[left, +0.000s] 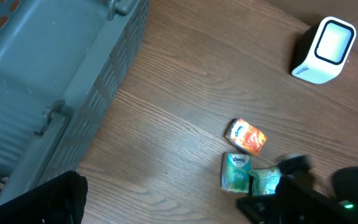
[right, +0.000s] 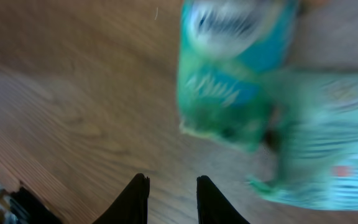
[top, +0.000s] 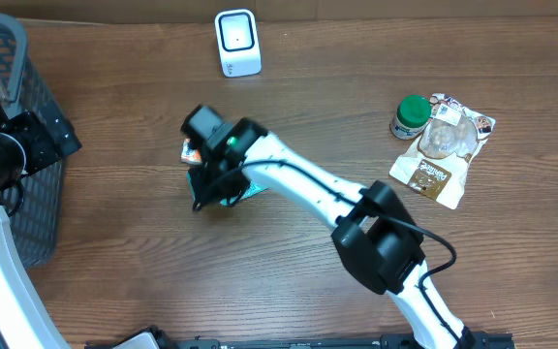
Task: Scan the item barcode
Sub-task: 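Grasp the teal tissue packet with the right gripper and lift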
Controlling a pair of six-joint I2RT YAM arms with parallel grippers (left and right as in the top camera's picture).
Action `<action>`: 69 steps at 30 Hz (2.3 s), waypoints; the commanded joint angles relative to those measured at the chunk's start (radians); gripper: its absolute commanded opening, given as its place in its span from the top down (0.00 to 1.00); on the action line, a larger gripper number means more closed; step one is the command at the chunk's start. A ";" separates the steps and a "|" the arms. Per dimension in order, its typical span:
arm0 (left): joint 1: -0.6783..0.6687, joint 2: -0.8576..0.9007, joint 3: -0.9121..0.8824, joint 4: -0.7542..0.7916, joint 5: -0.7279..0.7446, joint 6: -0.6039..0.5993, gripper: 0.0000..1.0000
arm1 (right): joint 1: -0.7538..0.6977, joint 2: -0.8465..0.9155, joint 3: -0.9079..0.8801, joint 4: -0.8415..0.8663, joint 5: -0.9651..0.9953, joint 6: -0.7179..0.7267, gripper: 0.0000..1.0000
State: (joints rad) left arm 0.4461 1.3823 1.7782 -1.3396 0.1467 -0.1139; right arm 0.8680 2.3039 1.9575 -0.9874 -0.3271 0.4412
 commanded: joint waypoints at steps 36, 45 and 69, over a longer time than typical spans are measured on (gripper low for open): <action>0.004 0.003 0.008 0.001 0.010 -0.014 0.00 | -0.110 -0.097 -0.051 0.027 0.017 -0.090 0.96; 0.004 0.003 0.008 0.001 0.010 -0.014 0.01 | -0.042 -0.032 -0.091 0.102 0.148 -0.017 0.96; 0.004 0.003 0.008 0.001 0.010 -0.014 0.01 | -0.038 -0.014 -0.093 0.067 0.064 -0.156 0.96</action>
State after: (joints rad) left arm 0.4461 1.3823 1.7782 -1.3396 0.1467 -0.1139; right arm 0.8173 2.2700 1.8713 -0.9241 -0.2386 0.3256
